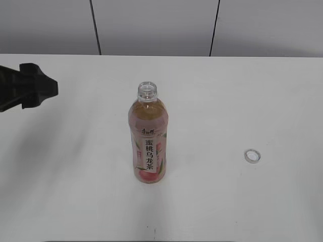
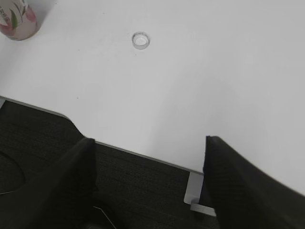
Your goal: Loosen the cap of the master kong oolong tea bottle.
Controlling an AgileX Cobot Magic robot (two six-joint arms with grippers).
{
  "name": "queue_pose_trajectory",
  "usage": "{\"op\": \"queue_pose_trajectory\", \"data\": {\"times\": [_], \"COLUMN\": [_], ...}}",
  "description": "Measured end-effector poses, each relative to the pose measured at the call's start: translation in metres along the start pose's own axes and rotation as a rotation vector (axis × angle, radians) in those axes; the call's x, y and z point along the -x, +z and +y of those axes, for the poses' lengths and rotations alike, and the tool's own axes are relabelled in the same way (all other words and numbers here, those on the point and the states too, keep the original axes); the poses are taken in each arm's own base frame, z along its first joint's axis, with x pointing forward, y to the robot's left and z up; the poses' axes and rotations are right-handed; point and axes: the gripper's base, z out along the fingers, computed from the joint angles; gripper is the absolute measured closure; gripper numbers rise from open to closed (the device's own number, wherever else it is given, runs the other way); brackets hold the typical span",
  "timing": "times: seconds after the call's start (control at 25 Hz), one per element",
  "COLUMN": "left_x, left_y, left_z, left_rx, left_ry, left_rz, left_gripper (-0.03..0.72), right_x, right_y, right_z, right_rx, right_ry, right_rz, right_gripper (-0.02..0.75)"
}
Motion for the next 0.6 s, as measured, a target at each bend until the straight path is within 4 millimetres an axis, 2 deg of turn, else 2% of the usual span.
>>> {"op": "queue_pose_trajectory", "data": {"times": [0.16, 0.28, 0.4, 0.48, 0.6], "left_x": [-0.007, -0.011, -0.014, -0.016, -0.025], "left_y": [-0.016, -0.041, -0.074, -0.102, -0.133], "left_z": [-0.008, -0.015, -0.015, -0.007, 0.005], "left_rx": [-0.013, -0.06, -0.102, -0.11, -0.104], "left_ry": [0.029, 0.111, 0.152, 0.171, 0.228], "left_rz": [0.064, 0.082, 0.063, 0.022, 0.001], "left_gripper": [0.135, 0.141, 0.144, 0.145, 0.145], "right_x": [0.0, 0.0, 0.0, 0.0, -0.001], "right_y": [0.0, 0.0, 0.0, 0.0, 0.001], "right_z": [0.0, 0.0, 0.0, 0.0, 0.0], "right_rx": [0.0, 0.0, -0.001, -0.001, 0.001], "right_ry": [0.0, 0.0, -0.001, -0.001, -0.001], "right_rz": [0.0, 0.0, 0.0, 0.0, 0.003], "right_gripper": [0.206, 0.206, 0.206, 0.206, 0.206]}}
